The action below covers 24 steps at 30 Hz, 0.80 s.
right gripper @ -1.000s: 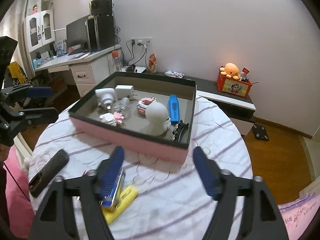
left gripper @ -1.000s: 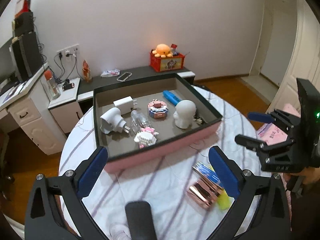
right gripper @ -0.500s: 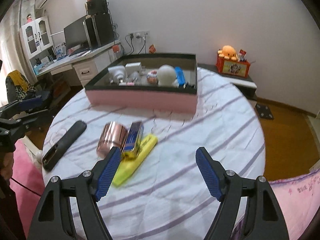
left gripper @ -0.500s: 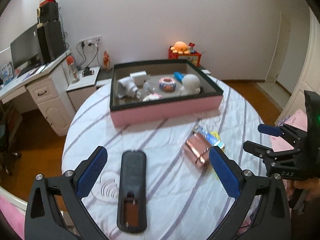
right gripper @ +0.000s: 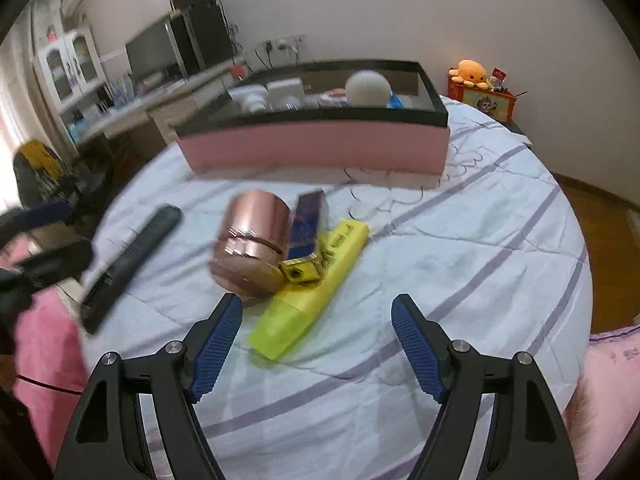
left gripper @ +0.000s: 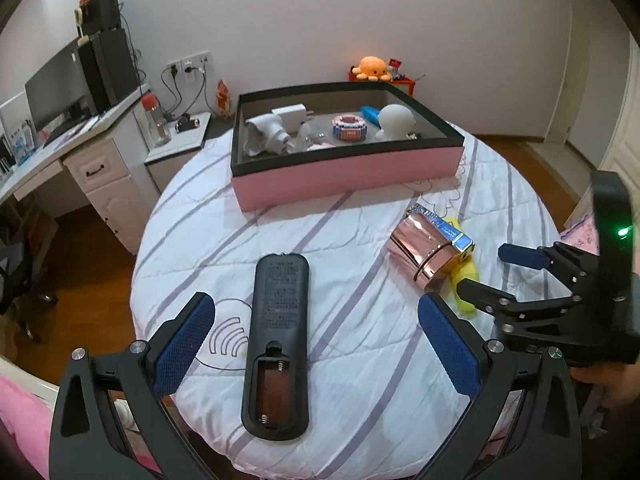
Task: Organize rigid objects
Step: 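Withdraw both tools from the box back over the remaining items, then grasp the yellow highlighter with right tool while left tool moves to the copper cup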
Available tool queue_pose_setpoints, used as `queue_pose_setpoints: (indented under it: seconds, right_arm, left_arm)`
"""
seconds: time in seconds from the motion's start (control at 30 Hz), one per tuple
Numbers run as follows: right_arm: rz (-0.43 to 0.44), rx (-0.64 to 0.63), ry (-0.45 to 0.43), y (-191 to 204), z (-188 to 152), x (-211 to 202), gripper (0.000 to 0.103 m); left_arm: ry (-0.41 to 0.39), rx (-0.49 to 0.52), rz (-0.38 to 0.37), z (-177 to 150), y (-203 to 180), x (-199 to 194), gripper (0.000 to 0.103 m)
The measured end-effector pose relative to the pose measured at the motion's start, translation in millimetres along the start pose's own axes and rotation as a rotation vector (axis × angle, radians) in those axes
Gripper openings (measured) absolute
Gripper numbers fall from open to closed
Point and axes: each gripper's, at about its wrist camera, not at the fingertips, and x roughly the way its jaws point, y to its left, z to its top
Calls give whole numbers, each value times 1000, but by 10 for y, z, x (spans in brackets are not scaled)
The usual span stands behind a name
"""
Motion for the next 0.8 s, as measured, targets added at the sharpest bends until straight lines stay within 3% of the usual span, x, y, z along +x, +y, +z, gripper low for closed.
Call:
queue_pose_setpoints:
  seconds: [0.1, 0.3, 0.57, 0.63, 0.77, 0.8]
  right_arm:
    - [-6, 20, -24, -92, -44, 19, 78]
    - [-134, 46, -54, -336, -43, -46, 78]
    - [-65, -25, -25, -264, 28, 47, 78]
    - [-74, -63, -19, -233, 39, 111, 58]
    - [-78, -84, -26, -266, 120, 180, 40]
    - [-83, -84, -31, -289, 137, 185, 28]
  left_arm:
    - [12, 5, 5, -20, -3, 38, 103]
    - [41, 10, 8, -12, -76, 161, 103]
    - [74, 42, -5, 11, -248, 308, 103]
    - [78, 49, -7, 21, -291, 329, 103]
    - [90, 31, -24, 70, -374, 389, 103]
    - [92, 25, -28, 78, -391, 403, 103]
